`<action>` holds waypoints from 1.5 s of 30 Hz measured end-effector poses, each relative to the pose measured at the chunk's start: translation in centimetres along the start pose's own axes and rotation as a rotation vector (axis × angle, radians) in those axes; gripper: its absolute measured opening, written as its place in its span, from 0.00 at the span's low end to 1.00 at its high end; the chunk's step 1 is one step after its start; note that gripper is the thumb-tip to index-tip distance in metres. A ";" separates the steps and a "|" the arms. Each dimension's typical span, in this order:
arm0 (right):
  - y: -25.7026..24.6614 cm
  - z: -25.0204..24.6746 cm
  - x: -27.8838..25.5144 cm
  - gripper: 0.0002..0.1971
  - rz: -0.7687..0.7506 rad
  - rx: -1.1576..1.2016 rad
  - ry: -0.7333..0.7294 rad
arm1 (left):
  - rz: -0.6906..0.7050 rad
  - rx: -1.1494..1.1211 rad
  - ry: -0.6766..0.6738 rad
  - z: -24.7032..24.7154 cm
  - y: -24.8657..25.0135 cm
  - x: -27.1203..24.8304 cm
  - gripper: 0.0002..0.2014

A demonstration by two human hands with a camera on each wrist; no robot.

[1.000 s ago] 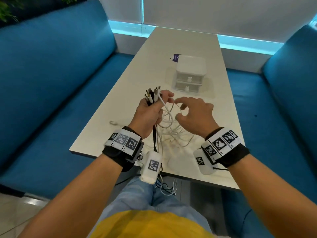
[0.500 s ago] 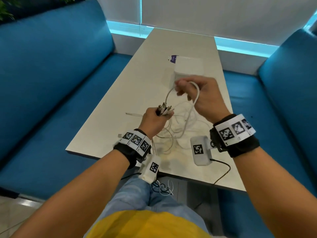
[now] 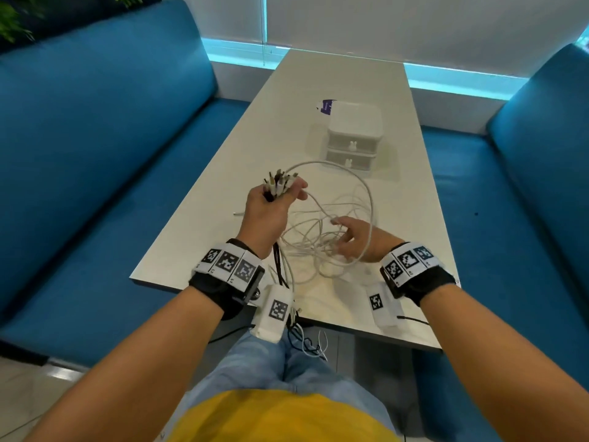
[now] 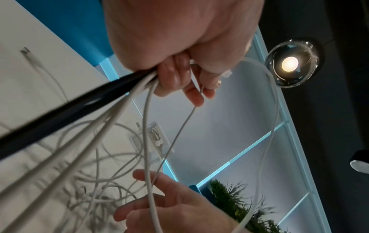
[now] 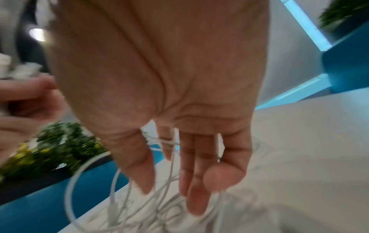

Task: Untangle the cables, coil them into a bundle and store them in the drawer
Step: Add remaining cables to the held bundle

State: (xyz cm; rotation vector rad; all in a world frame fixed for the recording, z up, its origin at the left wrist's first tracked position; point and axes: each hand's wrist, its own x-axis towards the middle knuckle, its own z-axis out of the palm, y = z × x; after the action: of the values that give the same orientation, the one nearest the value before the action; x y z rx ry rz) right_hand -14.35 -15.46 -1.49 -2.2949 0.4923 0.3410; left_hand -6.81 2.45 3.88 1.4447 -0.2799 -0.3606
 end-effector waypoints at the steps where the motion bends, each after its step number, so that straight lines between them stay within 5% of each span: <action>1: 0.3 -0.4 0.5 0.30 0.024 0.039 0.037 | 0.030 -0.043 0.038 -0.4 0.1 0.0 0.08; 5: 0.6 -2.1 1.0 0.27 0.069 0.211 0.196 | 0.110 -0.203 0.085 -1.3 0.7 0.0 0.09; 10: -1.8 -2.6 -0.6 0.03 -0.244 0.211 0.279 | 0.188 -0.181 -0.110 0.0 1.1 -0.7 0.07; 15: -3.7 -4.4 -2.6 0.10 -0.402 0.345 0.391 | 0.142 -0.107 -0.215 1.2 0.3 -0.5 0.23; 21: -6.4 -6.4 -5.6 0.09 -0.618 0.431 0.236 | -0.065 0.161 -0.371 3.8 -1.3 0.8 0.04; 25: -7.0 -8.8 -7.3 0.08 -0.664 0.448 0.258 | -0.017 0.251 -0.526 5.5 -2.3 0.5 0.11; 30: -5.9 -9.6 -9.3 0.17 -0.606 0.445 0.152 | -0.054 0.021 -0.184 6.2 -2.9 1.0 0.13; 35: -4.9 -8.5 -10.7 0.20 -0.517 0.511 0.087 | -0.051 -0.035 -0.127 6.9 -2.5 1.5 0.23; 37: -4.0 -8.2 -11.3 0.21 -0.487 0.542 0.121 | -0.118 -0.128 -0.089 6.8 -2.2 1.6 0.20; 41: -0.7 -6.7 -13.4 0.19 -0.370 0.548 0.113 | -0.166 -0.298 -0.215 6.1 -1.2 1.2 0.11; 45: 2.9 -4.7 -15.9 0.12 -0.196 0.470 0.101 | -0.072 -0.076 -0.404 6.9 -0.3 -0.1 0.09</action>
State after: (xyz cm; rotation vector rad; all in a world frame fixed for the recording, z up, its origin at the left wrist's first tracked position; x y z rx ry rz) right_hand -29.37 -16.85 6.03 -1.8859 0.3487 0.0070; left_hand -9.71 -3.78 4.38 1.3022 -0.5344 -0.7158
